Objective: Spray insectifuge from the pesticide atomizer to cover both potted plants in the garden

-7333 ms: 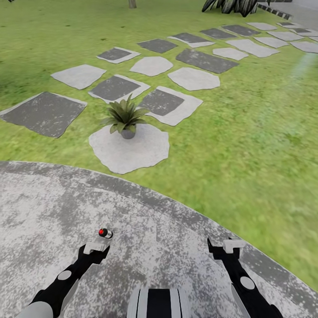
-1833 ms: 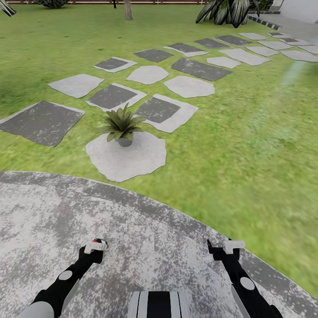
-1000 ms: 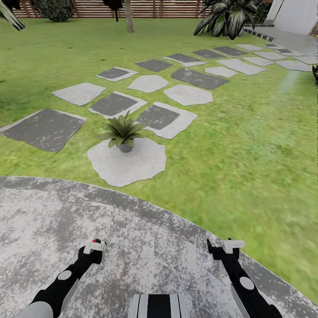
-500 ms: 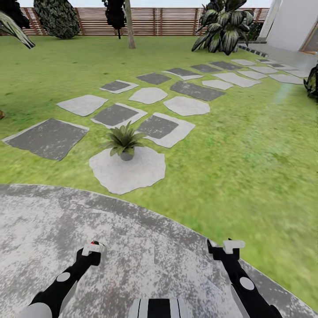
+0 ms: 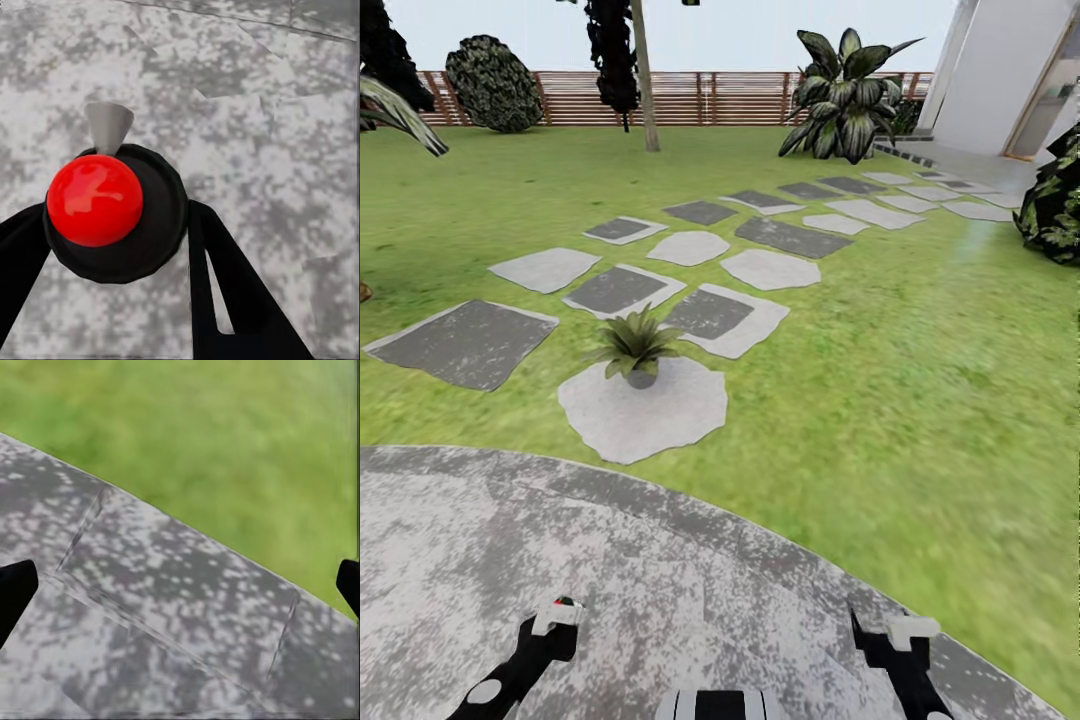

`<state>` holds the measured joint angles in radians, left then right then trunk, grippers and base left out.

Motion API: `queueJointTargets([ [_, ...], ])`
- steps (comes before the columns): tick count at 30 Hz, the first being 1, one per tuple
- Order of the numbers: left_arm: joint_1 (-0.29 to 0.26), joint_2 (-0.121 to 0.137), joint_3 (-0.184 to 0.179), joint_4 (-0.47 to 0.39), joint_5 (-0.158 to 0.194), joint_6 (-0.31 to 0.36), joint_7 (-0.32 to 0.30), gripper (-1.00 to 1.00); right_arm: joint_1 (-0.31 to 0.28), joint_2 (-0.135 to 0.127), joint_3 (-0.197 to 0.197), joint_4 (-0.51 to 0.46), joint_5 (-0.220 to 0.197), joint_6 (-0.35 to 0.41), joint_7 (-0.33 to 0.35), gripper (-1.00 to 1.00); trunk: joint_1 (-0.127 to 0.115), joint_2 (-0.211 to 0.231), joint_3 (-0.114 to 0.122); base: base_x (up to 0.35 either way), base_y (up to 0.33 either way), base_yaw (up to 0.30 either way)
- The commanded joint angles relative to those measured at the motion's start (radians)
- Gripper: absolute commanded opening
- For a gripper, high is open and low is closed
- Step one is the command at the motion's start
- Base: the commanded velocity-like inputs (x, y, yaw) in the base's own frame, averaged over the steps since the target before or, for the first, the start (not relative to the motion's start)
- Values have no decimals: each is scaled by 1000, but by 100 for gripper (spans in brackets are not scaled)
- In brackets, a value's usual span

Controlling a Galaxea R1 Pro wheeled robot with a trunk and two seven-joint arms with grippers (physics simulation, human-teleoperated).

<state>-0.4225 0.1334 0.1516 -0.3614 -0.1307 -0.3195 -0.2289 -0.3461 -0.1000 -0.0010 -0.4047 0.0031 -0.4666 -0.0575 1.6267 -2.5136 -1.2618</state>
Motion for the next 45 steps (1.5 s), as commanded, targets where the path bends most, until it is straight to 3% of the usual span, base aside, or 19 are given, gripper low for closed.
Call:
queueJointTargets([
  [1,16,0,9,-1,1,-6,-6,-100,-1,0,0,50,0,-42,-3,100,-1,0,5,0,0,-66],
  [4,61,0,19,-1,32,-15,-7,-100,-1,-2,0,173,0,-137,-4,100,-2,1,21,0,0,-29],
  [10,132,1,30,0,57,-70,-6,-100,0,-23,1,324,-2,-198,-4,100,-5,2,54,0,0,-6],
  [12,155,2,39,-1,80,-87,-7,-100,1,-25,2,348,-2,-214,-4,100,-6,3,65,0,0,0],
  [17,169,3,50,1,99,-98,-8,-100,1,-23,3,360,-3,-220,-4,100,-8,4,92,0,0,0],
  [45,169,3,51,2,97,-98,13,-100,1,-20,3,362,-2,-219,1,100,-20,10,207,0,0,0],
])
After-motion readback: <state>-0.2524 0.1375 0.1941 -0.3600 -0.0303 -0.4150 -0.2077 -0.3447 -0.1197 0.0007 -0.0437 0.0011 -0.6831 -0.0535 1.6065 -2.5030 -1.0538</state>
